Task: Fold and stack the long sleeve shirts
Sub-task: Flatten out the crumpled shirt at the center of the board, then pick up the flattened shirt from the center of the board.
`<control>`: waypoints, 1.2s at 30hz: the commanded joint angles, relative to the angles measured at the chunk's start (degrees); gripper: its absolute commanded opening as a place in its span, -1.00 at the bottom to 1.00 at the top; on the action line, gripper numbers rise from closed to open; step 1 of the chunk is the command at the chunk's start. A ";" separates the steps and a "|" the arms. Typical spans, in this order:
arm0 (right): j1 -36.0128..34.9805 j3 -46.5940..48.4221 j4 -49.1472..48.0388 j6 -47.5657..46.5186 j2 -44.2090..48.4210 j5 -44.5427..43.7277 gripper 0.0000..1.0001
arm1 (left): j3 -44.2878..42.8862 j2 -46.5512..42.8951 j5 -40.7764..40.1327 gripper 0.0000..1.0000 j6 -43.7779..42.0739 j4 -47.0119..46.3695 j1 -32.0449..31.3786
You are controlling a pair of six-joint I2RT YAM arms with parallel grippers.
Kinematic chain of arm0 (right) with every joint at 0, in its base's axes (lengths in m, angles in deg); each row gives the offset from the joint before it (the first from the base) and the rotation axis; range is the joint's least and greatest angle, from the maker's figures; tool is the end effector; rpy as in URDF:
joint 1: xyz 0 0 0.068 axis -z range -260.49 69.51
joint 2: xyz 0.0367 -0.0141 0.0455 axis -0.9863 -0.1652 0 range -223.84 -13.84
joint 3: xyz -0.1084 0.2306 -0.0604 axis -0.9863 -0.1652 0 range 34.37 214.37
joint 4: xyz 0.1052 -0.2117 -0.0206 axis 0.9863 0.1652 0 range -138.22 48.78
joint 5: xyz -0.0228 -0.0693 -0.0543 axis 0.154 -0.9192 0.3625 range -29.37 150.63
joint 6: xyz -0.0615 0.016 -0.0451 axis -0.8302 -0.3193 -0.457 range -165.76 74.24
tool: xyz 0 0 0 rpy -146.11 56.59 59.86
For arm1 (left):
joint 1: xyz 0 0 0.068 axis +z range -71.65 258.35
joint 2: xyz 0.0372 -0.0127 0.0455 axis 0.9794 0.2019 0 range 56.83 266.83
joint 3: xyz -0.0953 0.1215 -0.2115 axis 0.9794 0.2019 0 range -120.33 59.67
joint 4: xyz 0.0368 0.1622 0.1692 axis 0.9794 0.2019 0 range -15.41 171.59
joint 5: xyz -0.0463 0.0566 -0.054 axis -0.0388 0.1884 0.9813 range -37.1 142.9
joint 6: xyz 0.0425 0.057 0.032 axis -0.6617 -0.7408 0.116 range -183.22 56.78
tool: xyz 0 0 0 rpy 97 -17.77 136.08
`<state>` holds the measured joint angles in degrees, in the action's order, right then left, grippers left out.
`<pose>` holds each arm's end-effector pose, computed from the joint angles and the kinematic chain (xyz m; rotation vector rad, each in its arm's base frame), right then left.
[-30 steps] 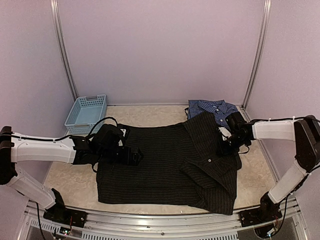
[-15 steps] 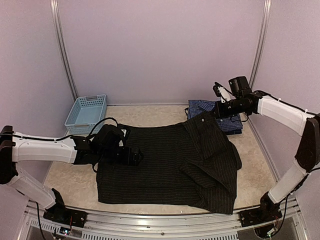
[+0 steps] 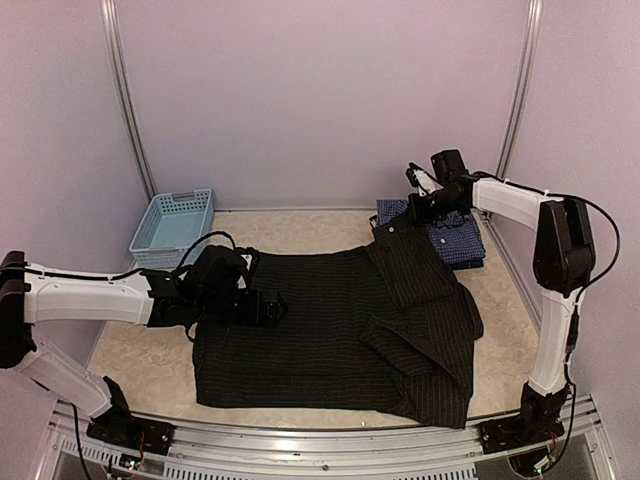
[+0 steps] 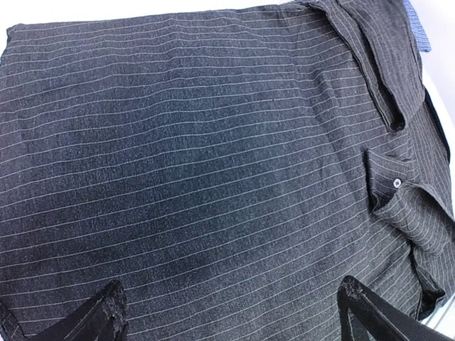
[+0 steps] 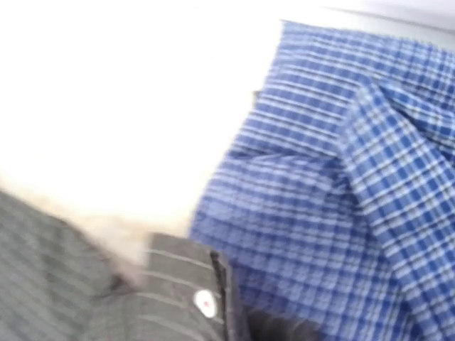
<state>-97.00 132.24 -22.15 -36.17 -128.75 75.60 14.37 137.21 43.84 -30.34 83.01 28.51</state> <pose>0.4308 0.1455 0.2413 -0.2753 2.3356 0.5303 0.1968 -0.2171 0.1897 0.2709 2.3661 -0.5342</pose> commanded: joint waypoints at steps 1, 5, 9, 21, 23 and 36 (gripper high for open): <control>1.05 3.59 0.57 -1.08 -3.61 -2.50 -1.00 | -0.82 -0.68 -0.68 0.97 -0.72 -1.37 0.28; 1.05 1.95 0.65 -1.34 -0.03 -6.23 -0.43 | -0.70 -0.58 -1.08 0.98 -0.61 -1.60 0.19; 0.25 -3.44 1.71 -1.44 7.15 -12.22 0.08 | 0.21 -0.90 0.04 0.98 0.43 -3.01 0.39; -19.35 -34.17 2.97 -0.78 32.79 -11.31 0.44 | 0.71 -1.19 3.93 0.98 1.20 -4.51 2.15; -23.75 -37.10 4.18 0.62 34.83 -9.72 0.46 | 0.57 -0.96 4.81 0.98 0.73 -4.67 2.33; -32.57 -39.95 9.10 -0.84 26.68 -11.76 0.40 | 1.00 -1.97 5.08 0.98 0.72 -4.23 3.09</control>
<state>-129.09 90.60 -16.23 -35.47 -98.13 65.69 14.79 136.82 48.21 -29.22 79.28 31.20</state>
